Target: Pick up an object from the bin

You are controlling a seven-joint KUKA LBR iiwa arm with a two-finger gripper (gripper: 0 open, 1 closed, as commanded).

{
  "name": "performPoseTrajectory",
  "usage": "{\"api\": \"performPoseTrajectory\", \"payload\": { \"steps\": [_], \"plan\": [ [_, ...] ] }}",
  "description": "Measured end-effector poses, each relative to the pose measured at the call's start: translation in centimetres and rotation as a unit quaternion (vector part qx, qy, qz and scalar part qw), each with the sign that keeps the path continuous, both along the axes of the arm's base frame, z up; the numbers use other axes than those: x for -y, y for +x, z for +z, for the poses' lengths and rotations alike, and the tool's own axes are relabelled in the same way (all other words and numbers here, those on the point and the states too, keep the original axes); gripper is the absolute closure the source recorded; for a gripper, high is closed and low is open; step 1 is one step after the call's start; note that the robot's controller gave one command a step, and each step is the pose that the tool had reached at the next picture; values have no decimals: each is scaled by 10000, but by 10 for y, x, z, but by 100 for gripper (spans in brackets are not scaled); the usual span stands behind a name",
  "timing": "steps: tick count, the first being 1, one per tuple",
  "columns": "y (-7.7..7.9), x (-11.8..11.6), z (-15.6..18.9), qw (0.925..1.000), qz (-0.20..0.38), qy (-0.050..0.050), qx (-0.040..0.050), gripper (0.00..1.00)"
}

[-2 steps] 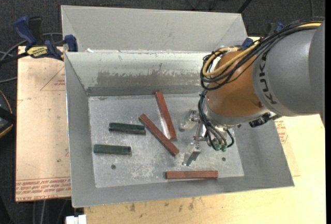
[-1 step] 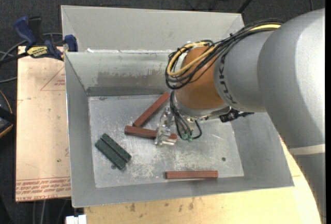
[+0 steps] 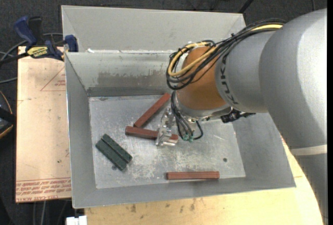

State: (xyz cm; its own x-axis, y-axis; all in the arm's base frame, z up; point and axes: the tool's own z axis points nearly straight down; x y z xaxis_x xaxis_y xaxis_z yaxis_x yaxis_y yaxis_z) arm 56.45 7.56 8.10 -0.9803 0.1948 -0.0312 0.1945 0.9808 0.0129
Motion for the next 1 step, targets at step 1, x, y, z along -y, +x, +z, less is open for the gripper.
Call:
{"api": "performPoseTrajectory", "payload": {
  "steps": [1],
  "plan": [
    [12,8,143,9999,63,-30,-144,100]
  ]
}}
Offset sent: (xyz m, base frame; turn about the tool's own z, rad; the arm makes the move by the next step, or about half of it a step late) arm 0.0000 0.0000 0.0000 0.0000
